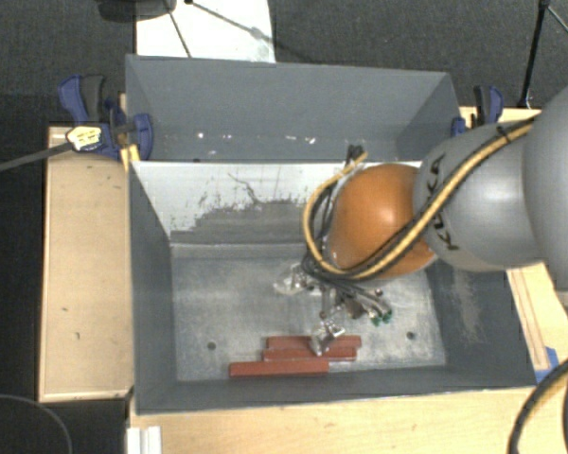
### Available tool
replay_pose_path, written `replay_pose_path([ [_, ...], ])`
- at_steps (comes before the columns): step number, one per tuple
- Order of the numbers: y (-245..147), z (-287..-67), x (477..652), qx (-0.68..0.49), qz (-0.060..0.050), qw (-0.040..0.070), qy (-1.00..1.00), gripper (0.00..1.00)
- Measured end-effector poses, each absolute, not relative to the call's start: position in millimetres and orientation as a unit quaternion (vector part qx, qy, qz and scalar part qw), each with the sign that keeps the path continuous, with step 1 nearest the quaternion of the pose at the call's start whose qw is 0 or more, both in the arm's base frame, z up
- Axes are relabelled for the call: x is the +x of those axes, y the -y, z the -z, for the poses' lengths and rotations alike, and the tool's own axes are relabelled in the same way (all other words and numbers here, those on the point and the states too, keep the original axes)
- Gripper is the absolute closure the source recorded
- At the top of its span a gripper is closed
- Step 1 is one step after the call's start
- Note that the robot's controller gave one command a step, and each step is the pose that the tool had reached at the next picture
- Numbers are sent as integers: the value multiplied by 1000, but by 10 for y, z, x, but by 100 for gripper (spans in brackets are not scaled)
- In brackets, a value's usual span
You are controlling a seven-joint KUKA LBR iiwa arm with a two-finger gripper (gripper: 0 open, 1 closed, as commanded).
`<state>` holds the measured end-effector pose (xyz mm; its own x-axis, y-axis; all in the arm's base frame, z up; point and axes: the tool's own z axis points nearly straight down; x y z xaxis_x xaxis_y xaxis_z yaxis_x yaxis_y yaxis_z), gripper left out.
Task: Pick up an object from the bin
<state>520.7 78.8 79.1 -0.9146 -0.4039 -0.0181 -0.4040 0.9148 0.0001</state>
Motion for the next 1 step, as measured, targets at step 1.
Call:
replay_pose_path([
  [1,-923,-938,4880,-181,1,10,-983,0],
])
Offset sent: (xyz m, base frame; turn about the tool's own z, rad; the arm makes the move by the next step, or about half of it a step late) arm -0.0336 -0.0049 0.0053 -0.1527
